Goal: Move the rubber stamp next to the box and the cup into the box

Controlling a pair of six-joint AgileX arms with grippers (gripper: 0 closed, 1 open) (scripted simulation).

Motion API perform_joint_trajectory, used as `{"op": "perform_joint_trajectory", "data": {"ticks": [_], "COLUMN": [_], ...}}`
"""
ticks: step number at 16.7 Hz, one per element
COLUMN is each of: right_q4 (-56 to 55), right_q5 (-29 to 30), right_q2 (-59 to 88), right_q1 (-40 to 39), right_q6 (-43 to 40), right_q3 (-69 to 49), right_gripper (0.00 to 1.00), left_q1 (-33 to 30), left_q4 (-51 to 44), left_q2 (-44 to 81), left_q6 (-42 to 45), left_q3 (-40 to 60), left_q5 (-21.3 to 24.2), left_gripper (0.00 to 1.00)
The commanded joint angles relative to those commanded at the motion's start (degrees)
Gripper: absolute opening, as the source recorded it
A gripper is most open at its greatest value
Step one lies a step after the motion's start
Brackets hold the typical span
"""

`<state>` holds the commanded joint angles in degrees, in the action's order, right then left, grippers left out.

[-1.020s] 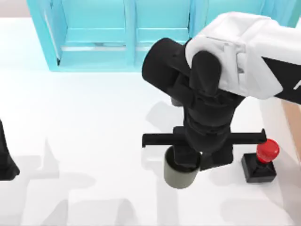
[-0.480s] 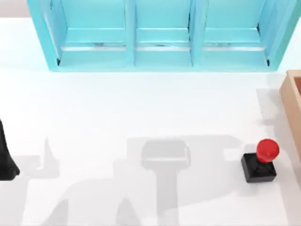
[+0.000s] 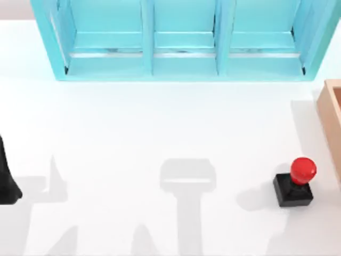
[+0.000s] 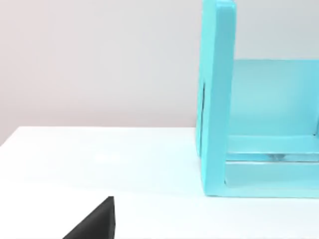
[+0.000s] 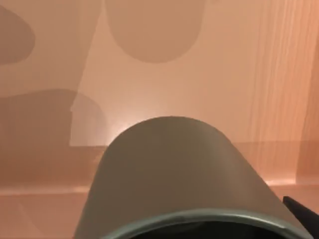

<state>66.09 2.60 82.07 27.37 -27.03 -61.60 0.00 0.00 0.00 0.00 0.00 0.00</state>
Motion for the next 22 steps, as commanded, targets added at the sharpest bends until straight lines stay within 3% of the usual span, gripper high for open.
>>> {"op": "perform_joint_trajectory", "data": {"ticks": [8,15,22], "right_q4": [-1.2,-16.4,-16.1], "right_q5": [-0.4,-4.7,0.1], "right_q2": [-0.5,0.5,2.6], "right_q1": [1.7,1.2,0.1], "right_q6": [-1.8,-1.8,-0.1], "right_q3": [0.2,1.1,13.0], "right_gripper": [0.0,0.0,0.0], "left_q1": [0.0,0.0,0.0], "left_q4": [0.0,0.0,0.0], "left_q2": [0.0,0.0,0.0], "left_q6": [0.0,0.0,0.0], "left_q3": [0.0,0.0,0.0], "left_q5": [0.0,0.0,0.0], "left_gripper": [1.0,1.0,1.0]}}
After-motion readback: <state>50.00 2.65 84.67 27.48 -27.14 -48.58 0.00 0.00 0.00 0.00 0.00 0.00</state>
